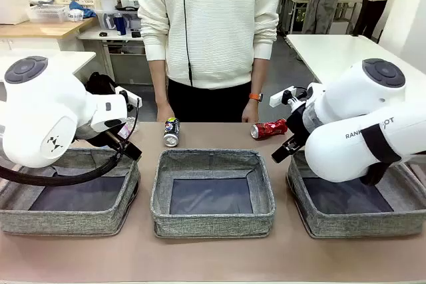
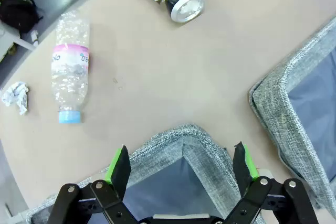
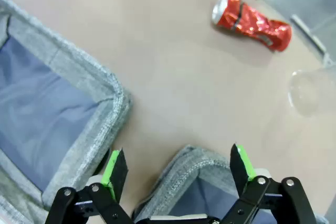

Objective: Sort the waste into the appropriate baskets.
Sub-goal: Pick up the waste item pointed out by the person.

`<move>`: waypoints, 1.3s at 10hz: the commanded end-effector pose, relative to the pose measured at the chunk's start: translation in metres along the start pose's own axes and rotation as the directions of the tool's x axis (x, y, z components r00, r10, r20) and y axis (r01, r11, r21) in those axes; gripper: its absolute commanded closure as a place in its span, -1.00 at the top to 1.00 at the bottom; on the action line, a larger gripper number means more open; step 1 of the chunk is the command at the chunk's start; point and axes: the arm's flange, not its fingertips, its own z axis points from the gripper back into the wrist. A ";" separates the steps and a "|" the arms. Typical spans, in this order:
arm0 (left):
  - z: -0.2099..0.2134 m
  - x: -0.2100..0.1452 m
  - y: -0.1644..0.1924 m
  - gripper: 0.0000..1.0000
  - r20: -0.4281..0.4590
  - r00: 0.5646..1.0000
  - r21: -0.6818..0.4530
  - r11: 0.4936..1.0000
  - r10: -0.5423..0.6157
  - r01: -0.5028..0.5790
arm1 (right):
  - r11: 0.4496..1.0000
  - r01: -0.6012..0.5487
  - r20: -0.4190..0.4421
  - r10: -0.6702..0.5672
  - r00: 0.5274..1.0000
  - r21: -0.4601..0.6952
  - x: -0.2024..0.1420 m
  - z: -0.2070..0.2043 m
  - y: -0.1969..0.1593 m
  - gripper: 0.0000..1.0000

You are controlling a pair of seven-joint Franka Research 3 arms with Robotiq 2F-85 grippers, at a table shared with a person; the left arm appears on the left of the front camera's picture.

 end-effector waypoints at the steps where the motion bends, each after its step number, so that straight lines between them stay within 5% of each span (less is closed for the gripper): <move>1: 0.000 0.000 0.000 1.00 0.000 1.000 0.000 1.000 0.000 0.000 | 1.000 0.000 0.000 0.000 1.000 0.000 0.000 0.000 0.000 1.00; 12: 0.000 0.000 0.000 1.00 0.000 1.000 0.000 1.000 0.001 -0.001 | 1.000 -0.001 0.000 0.001 1.000 0.000 0.000 0.000 0.000 1.00; 13: 0.029 0.006 0.007 1.00 0.035 0.999 -0.012 1.000 -0.027 0.027 | 0.997 -0.073 -0.034 0.072 0.997 -0.006 0.008 0.024 -0.004 1.00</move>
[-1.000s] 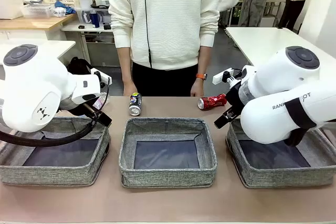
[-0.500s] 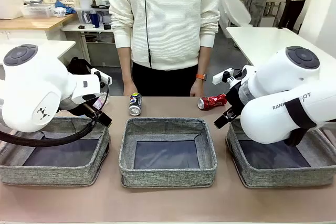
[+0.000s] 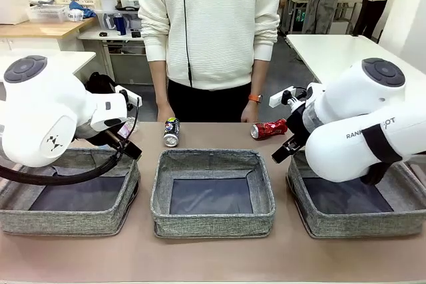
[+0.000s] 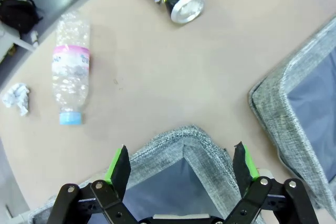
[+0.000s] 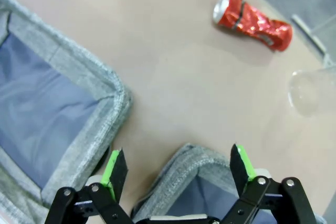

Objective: Sort the waste into the appropriate baskets.
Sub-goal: Pick up the waste item pointed out by the person.

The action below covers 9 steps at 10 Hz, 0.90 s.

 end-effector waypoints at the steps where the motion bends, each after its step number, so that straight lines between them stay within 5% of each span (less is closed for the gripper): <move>1: 0.071 0.010 0.010 1.00 0.048 0.998 0.034 0.998 -0.046 0.044 | 0.995 -0.068 -0.010 0.067 0.998 -0.072 0.017 0.062 -0.006 1.00; 3: 0.196 -0.001 -0.021 1.00 0.186 0.972 0.008 0.990 -0.142 0.143 | 0.989 -0.014 0.125 0.032 0.992 -0.144 0.016 0.188 0.024 1.00; 4: 0.220 -0.011 -0.036 1.00 0.218 0.959 0.055 0.983 -0.183 0.175 | 0.983 -0.043 0.158 0.072 0.985 -0.180 0.004 0.214 0.039 1.00; 5: 0.227 -0.018 -0.046 1.00 0.291 0.941 -0.013 0.982 -0.174 0.186 | 0.976 0.019 0.192 0.023 0.981 -0.217 -0.008 0.224 0.045 1.00; 6: 0.178 0.034 -0.016 1.00 0.184 0.976 0.043 0.993 -0.120 0.114 | 0.990 -0.048 0.130 0.066 0.989 -0.135 0.031 0.169 0.012 1.00; 7: 0.178 0.034 -0.016 1.00 0.184 0.976 0.043 0.993 -0.120 0.114 | 0.984 -0.025 0.181 0.057 0.982 -0.176 0.026 0.220 0.027 1.00; 8: 0.241 0.024 -0.035 1.00 0.252 0.955 0.040 0.987 -0.160 0.155 | 0.994 -0.032 0.107 0.043 0.993 -0.105 0.025 0.191 0.017 1.00; 9: 0.226 0.022 -0.030 1.00 0.214 0.971 -0.095 0.987 -0.109 0.132 | 1.000 -0.002 0.138 0.001 0.990 0.002 0.019 0.181 0.010 1.00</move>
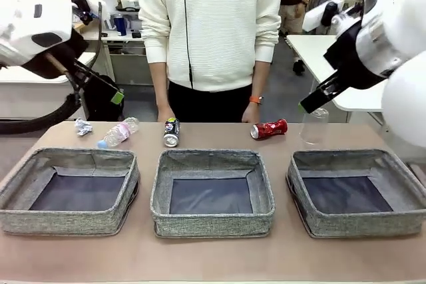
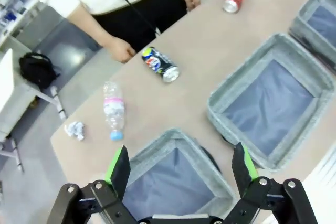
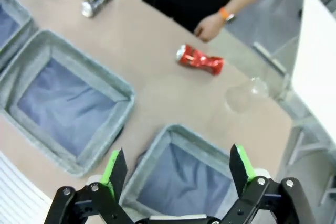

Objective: Sort the waste into the appropriate baskets.
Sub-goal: Pick up the waste item pointed out by the person.

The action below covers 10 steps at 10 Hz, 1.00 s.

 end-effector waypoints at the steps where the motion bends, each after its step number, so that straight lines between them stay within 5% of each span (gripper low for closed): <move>1: 0.008 -0.015 0.012 1.00 -0.006 0.995 -0.232 0.968 0.098 -0.097 | 0.973 0.067 0.042 -0.078 0.996 0.221 -0.015 -0.017 -0.017 1.00; 2: 0.007 -0.035 0.035 1.00 -0.010 0.978 -0.372 0.907 0.207 -0.196 | 0.912 0.135 0.035 -0.161 0.986 0.386 -0.031 -0.020 -0.028 1.00; 3: 0.000 -0.067 0.061 1.00 -0.049 0.942 -0.511 0.802 0.332 -0.309 | 0.775 0.251 0.030 -0.329 0.944 0.580 -0.054 -0.027 -0.041 1.00; 5: -0.016 -0.153 0.100 1.00 -0.105 0.792 -0.629 0.576 0.602 -0.522 | 0.548 0.437 -0.010 -0.616 0.788 0.713 -0.114 -0.021 -0.063 1.00; 6: -0.014 -0.191 0.113 1.00 -0.061 0.690 -0.678 0.477 0.721 -0.559 | 0.497 0.462 0.006 -0.686 0.727 0.735 -0.142 -0.007 -0.075 1.00; 8: -0.004 -0.245 0.125 1.00 0.012 0.529 -0.686 0.391 0.849 -0.613 | 0.483 0.540 -0.001 -0.745 0.667 0.689 -0.199 0.015 -0.106 1.00; 10: 0.003 -0.308 0.132 1.00 0.027 0.381 -0.689 0.293 0.924 -0.663 | 0.407 0.581 -0.038 -0.796 0.604 0.705 -0.268 0.015 -0.136 1.00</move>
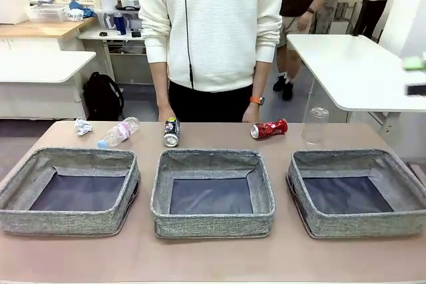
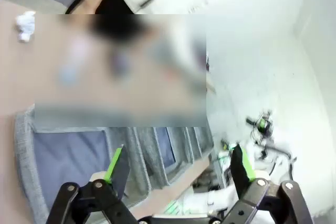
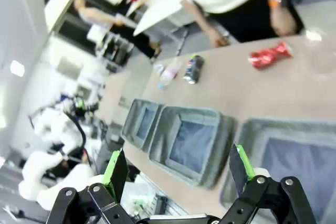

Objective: Sort the waste into the appropriate baskets.
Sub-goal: Pick up the waste item pointed out by the person.

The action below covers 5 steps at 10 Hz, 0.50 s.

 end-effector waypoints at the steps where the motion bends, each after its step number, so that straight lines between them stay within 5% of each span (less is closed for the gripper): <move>1: -0.013 -0.109 0.015 1.00 0.094 0.995 -0.030 0.999 0.028 -0.025 | 0.997 0.078 0.035 -0.079 0.996 0.003 -0.124 0.012 -0.056 1.00; 2: -0.023 -0.110 0.010 1.00 0.050 0.998 0.064 0.997 0.045 -0.049 | 0.986 0.147 0.168 -0.134 0.977 -0.072 -0.127 0.010 -0.069 1.00; 3: 0.023 -0.007 0.019 1.00 0.062 0.997 -0.001 0.999 0.039 -0.039 | 0.998 0.059 0.031 -0.059 0.998 0.004 -0.015 0.035 -0.030 1.00; 5: 0.023 -0.007 0.019 1.00 0.062 0.997 -0.001 0.999 0.039 -0.039 | 0.998 0.059 0.031 -0.059 0.998 0.004 -0.015 0.035 -0.030 1.00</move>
